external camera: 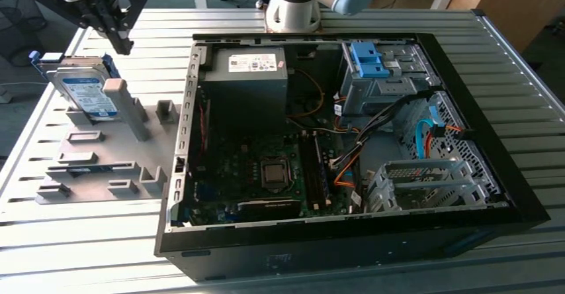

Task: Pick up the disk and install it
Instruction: 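Reach for the disk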

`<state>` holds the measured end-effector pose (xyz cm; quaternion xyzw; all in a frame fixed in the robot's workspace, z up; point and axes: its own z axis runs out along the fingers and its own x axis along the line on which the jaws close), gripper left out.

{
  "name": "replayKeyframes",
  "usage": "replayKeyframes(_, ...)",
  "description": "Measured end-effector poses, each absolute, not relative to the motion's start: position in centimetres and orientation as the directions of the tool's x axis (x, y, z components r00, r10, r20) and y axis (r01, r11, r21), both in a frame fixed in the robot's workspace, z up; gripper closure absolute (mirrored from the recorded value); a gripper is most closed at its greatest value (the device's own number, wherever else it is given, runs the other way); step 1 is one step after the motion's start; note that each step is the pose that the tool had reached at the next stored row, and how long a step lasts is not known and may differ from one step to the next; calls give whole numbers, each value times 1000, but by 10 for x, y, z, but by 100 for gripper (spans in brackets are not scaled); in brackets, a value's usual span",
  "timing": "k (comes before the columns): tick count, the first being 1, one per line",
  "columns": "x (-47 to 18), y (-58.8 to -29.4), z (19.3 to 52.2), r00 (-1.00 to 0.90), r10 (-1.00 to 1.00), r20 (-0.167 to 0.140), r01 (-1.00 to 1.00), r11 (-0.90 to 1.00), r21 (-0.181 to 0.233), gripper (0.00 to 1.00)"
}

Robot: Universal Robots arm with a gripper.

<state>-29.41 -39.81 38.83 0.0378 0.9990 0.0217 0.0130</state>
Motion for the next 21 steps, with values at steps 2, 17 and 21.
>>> replayKeyframes(2, -294, -398, 388, -997, 76, -24, 75, 996, 44, 89)
replayKeyframes(17, -322, -384, 384, -997, 77, -23, 76, 996, 44, 89)
replayKeyframes(21, -330, -384, 384, -997, 77, -22, 76, 996, 44, 89)
